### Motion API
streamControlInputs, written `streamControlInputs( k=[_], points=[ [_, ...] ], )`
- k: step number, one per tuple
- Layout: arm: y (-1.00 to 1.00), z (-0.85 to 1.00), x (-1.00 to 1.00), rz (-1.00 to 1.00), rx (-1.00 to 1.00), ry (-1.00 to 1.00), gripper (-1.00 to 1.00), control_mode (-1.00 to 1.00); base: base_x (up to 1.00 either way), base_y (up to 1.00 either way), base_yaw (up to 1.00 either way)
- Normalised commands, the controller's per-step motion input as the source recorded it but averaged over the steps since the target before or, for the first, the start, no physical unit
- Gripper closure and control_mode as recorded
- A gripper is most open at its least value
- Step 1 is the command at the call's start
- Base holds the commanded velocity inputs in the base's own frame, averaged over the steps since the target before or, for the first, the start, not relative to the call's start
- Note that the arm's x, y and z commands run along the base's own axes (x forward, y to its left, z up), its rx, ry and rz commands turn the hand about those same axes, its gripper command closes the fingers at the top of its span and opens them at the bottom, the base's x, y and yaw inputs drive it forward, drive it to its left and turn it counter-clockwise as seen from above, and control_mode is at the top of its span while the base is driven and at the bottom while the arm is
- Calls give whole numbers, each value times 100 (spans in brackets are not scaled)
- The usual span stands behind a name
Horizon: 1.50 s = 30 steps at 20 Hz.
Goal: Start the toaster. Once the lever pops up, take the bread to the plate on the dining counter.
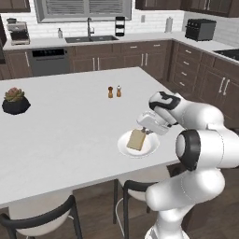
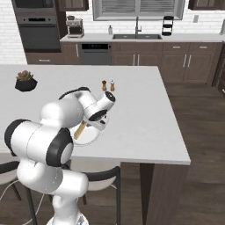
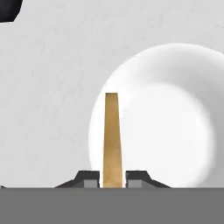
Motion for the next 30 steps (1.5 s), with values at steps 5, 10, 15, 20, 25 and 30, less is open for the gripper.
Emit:
streamControlInputs(
  k=[5, 10, 15, 20, 25, 30],
  points=[
    [0, -16, 10, 0, 0, 0, 100, -100, 0, 0, 0],
    [0, -10, 13, 0, 0, 0, 100, -100, 0, 0, 0],
    [0, -12, 9, 0, 0, 0, -100, -100, 0, 0, 0],
    [0, -2, 1, 0, 0, 0, -100, -100, 0, 0, 0],
    [0, 0, 1, 0, 0, 2, -100, -100, 0, 0, 0],
    [-5, 1, 0, 0, -5, 1, -100, -100, 0, 0, 0]
  ],
)
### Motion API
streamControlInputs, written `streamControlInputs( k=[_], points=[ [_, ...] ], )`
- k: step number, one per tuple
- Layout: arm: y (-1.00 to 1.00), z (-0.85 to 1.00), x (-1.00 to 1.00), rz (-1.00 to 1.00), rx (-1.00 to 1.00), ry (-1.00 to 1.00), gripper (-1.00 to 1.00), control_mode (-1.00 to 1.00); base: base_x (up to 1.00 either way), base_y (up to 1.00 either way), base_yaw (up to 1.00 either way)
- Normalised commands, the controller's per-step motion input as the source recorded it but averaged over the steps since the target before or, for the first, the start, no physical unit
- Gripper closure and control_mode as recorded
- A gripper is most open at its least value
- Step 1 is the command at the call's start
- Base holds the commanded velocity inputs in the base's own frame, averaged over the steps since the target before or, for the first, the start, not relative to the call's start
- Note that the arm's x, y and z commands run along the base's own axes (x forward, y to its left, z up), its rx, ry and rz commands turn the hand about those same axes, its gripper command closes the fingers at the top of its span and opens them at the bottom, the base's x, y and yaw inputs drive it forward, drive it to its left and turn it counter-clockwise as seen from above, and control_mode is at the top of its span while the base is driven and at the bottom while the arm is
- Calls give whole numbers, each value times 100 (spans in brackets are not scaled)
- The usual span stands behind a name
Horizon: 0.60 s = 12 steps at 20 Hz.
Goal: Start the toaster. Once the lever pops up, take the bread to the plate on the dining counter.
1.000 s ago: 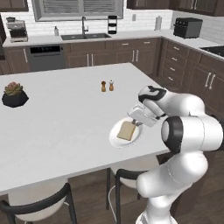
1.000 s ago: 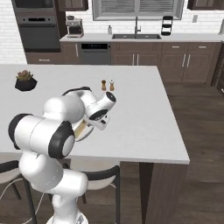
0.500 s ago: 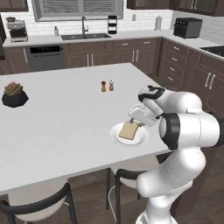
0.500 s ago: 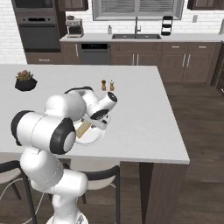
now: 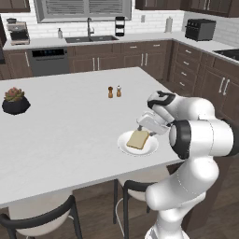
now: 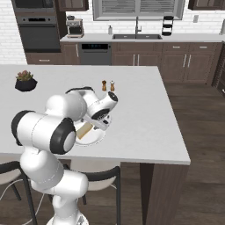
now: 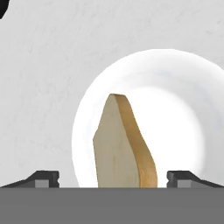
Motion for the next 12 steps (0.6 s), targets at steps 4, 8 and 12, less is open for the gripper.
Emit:
streamControlInputs(
  k=[4, 8, 12],
  points=[
    [0, 19, 1, 0, -16, 4, -100, -100, 0, 0, 0],
    [0, 28, 6, 0, -27, 10, -100, -100, 0, 0, 0],
    [0, 33, 0, 0, -27, 6, -100, -100, 0, 0, 0]
  ],
)
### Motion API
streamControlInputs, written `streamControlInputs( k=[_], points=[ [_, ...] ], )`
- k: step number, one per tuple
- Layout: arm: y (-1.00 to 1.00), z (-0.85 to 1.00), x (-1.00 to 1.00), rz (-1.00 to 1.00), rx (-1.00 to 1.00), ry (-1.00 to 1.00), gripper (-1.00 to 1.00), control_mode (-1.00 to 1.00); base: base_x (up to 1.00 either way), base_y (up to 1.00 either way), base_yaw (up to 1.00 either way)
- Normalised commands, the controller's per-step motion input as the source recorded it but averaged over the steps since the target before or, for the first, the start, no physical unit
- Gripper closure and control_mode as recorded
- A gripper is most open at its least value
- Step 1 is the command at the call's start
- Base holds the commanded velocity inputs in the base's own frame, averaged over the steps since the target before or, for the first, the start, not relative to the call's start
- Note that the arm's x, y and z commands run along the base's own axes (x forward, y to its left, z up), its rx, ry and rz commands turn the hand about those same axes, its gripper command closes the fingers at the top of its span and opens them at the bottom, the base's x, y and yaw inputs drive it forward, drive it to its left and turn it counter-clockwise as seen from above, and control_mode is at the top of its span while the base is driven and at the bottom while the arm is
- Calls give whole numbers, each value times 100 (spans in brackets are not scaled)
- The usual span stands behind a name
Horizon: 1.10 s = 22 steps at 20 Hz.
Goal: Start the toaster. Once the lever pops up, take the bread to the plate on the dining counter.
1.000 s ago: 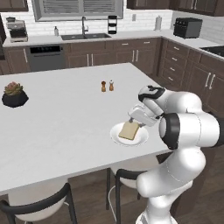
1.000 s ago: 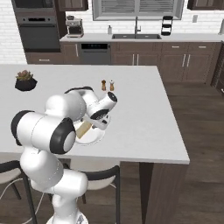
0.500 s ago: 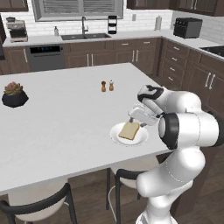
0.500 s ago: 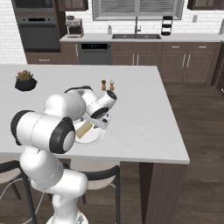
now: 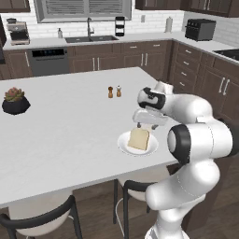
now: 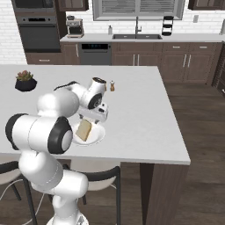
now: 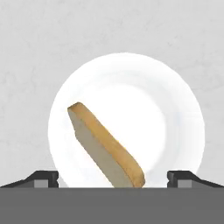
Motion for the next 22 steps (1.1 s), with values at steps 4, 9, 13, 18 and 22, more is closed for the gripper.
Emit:
streamControlInputs(
  k=[4, 9, 13, 18, 22],
  points=[
    [0, 14, 0, 0, -26, 3, -100, -100, 0, 0, 0],
    [1, 19, 0, 0, -23, 0, -100, -100, 0, 0, 0],
    [36, 23, -26, 0, -17, 0, -100, -100, 0, 0, 0],
    [36, 15, -90, 0, -11, -7, -100, -100, 0, 0, 0],
    [6, 32, -100, 0, -4, -25, -100, -100, 0, 0, 0]
  ],
)
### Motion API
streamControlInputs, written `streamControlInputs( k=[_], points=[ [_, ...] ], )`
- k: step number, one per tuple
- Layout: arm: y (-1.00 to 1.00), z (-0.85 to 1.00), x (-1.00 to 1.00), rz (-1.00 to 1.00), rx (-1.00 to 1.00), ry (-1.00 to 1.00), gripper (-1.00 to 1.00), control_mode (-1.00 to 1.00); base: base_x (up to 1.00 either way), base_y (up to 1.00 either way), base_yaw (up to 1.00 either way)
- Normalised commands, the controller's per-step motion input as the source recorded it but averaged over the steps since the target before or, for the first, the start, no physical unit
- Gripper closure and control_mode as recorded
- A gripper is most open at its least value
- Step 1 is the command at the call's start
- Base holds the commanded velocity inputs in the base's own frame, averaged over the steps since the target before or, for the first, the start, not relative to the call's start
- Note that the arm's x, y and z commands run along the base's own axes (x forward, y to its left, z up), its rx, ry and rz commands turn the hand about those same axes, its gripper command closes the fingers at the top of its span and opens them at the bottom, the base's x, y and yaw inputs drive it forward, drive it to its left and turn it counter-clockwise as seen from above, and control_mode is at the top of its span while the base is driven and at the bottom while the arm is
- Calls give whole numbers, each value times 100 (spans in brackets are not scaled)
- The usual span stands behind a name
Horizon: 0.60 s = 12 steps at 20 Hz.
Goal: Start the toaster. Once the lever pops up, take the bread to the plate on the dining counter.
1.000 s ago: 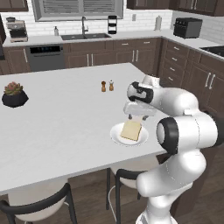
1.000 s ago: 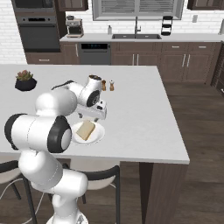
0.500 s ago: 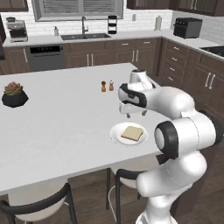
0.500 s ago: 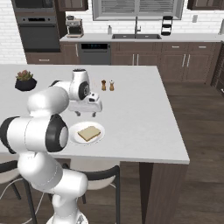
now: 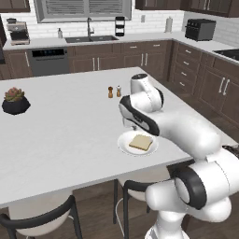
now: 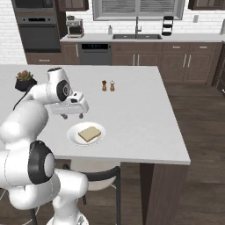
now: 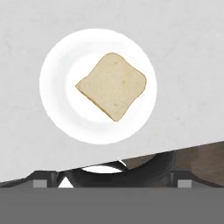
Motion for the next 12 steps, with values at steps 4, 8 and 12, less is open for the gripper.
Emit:
streamControlInputs(
  k=[4, 8, 12],
  points=[
    [1, 37, -100, 0, -1, -32, -100, -100, 0, 0, 0],
    [0, 63, -67, 0, 0, -10, -100, -100, 0, 0, 0],
    [0, 42, -34, 0, 0, -1, -100, -100, 0, 0, 0]
  ],
)
